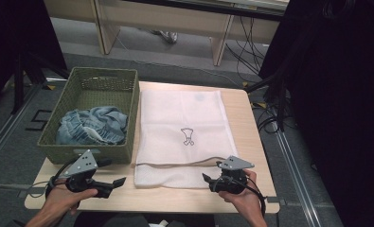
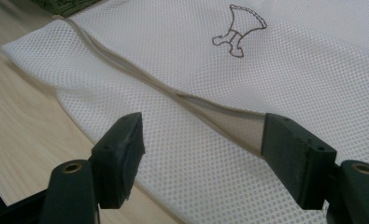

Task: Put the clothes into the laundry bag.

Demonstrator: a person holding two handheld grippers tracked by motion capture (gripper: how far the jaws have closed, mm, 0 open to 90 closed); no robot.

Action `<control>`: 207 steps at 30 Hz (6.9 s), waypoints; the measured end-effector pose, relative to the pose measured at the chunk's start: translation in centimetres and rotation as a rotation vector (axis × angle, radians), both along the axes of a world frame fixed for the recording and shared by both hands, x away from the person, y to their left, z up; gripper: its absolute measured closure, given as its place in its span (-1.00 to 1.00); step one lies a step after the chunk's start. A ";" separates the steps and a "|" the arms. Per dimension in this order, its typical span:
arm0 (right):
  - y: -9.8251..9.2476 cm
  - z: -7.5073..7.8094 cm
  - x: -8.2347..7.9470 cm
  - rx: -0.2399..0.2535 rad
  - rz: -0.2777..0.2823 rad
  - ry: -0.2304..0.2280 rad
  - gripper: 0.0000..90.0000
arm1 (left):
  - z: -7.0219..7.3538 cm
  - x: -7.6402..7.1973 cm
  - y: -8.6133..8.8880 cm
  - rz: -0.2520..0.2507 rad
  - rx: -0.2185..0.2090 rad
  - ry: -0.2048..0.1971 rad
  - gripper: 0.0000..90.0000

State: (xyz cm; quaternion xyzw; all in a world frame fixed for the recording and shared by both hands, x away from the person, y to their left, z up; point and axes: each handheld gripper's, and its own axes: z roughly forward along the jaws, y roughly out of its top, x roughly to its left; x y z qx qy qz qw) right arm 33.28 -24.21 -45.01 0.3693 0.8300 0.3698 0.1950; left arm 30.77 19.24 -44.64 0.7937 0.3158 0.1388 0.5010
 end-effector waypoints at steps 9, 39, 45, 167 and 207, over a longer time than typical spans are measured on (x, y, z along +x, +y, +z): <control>0.0 0.0 0.2 -0.003 -0.004 -0.005 -0.32 | 0.0 -0.1 0.0 -0.005 0.013 -0.005 -0.64; 0.1 -1.6 5.8 -0.336 0.053 -0.050 -0.12 | -0.2 -0.1 -0.6 -0.013 0.025 0.019 -0.64; 1.0 -2.6 7.4 -0.434 0.113 -0.017 -0.05 | -0.2 0.0 -0.3 -0.014 0.039 0.013 -0.64; 5.5 2.8 10.0 -0.290 0.211 -0.080 0.84 | -3.4 23.9 5.4 0.387 0.455 0.486 -0.21; 5.1 3.4 9.9 -0.274 0.193 -0.104 0.87 | 16.7 14.3 5.2 0.196 0.371 0.011 0.39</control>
